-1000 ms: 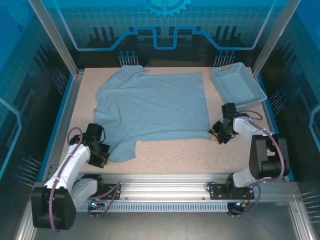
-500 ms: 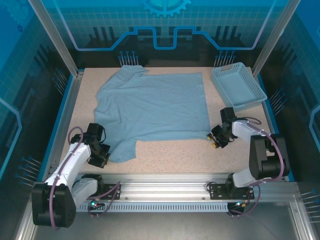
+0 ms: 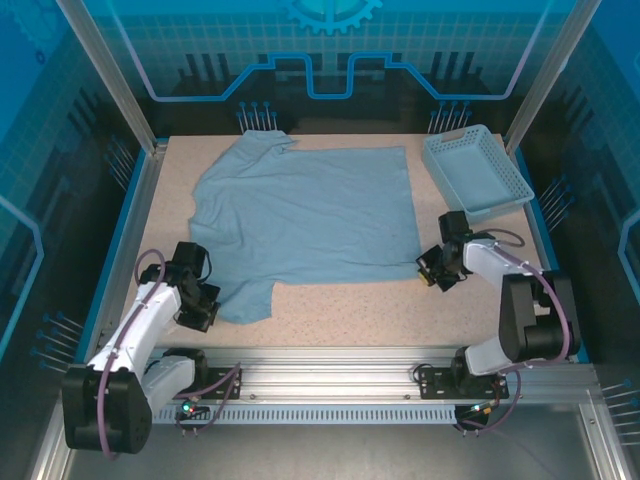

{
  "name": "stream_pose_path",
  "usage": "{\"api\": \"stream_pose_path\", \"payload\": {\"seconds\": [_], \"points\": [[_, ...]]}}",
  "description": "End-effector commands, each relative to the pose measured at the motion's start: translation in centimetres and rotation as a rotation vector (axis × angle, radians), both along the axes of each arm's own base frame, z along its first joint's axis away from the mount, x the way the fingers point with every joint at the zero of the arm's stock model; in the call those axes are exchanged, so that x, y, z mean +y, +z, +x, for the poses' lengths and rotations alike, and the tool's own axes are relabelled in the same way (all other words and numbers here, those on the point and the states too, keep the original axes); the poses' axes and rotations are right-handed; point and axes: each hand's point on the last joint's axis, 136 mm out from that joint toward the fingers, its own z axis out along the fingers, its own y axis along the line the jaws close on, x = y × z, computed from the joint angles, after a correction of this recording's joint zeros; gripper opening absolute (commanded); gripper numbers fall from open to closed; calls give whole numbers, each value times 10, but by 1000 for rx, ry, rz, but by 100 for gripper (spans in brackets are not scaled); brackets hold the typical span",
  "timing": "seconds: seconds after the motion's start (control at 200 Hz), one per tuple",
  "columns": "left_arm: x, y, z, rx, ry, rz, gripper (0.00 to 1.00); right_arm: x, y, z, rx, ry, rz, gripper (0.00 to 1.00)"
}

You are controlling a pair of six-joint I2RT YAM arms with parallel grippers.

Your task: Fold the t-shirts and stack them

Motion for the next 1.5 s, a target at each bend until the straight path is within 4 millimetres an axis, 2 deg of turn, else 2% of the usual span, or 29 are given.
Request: {"api": "stream_pose_path", "payload": {"seconds": [0.0,0.1,0.28,0.365,0.44,0.65,0.735,0.925,1.045,1.21,1.496], "points": [[-4,17,-12,20,43,0,0,-8,5,-34,91,14,-60,0],[-6,30,-21,7,63,27,0,-13,10,-57,135,39,-92,0],[-16,37,-35,5,56,49,0,-15,12,-90,183,73,-113,0],[-21,37,-30,2,24,67,0,-15,8,-98,198,72,-117,0],[-22,40,-13,-31,-12,91,0,-14,5,-97,204,63,-111,0],[-27,82,79,-206,-214,215,0,-18,24,-71,154,96,-161,0],[-30,89,111,-219,-273,228,0,-17,30,-60,141,104,-162,0],[-26,94,164,-259,-315,214,0,-21,38,-38,119,98,-173,0],[-22,98,190,-272,-358,229,0,-22,48,-13,76,83,-166,0],[-12,95,210,-261,-356,242,0,-24,57,18,43,89,-171,0],[-4,100,253,-293,-430,277,0,-27,58,60,32,108,-197,0]]}}
